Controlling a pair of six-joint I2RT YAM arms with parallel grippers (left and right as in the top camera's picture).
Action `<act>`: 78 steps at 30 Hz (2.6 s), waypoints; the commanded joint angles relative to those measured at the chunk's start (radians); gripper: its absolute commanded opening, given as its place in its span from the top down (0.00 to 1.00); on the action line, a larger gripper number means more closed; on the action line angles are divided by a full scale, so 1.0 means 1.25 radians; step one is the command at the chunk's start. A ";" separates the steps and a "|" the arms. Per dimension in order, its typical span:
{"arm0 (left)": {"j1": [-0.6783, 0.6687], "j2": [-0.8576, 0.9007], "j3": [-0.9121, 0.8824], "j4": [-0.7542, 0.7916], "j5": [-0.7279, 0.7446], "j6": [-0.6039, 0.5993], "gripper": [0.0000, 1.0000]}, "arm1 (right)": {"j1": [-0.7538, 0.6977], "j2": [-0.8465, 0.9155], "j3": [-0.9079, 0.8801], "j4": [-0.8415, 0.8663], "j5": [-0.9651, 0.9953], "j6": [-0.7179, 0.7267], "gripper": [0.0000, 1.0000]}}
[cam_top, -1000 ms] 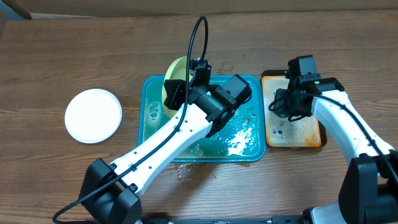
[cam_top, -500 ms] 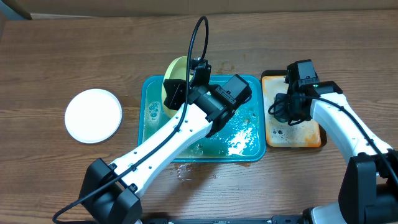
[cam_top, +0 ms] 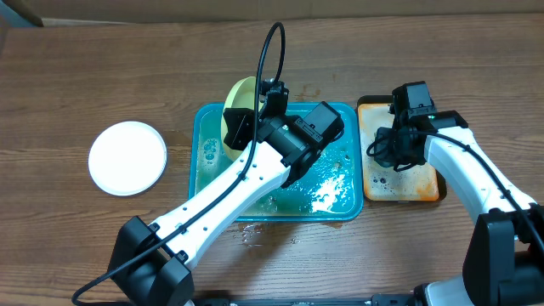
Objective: Clean dirty plates on tray and stack at the side
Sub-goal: 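Carry the yellow plate left and stack it on the white plates, then release the sponge in the pan and raise right gripper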
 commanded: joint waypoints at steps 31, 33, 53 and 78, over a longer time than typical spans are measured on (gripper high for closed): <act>0.927 -0.062 0.016 0.059 0.815 0.131 0.96 | -0.003 -0.001 -0.001 0.002 0.010 -0.006 0.95; 0.963 -0.048 0.016 0.075 0.815 0.131 0.96 | -0.003 -0.001 -0.001 0.001 0.010 -0.006 0.95; 0.997 0.006 0.016 0.022 1.061 0.223 0.37 | -0.003 -0.001 -0.001 -0.003 0.010 -0.016 0.95; 0.612 0.006 0.016 -0.045 1.124 0.328 0.27 | -0.003 0.182 -0.001 0.085 0.007 -0.185 0.89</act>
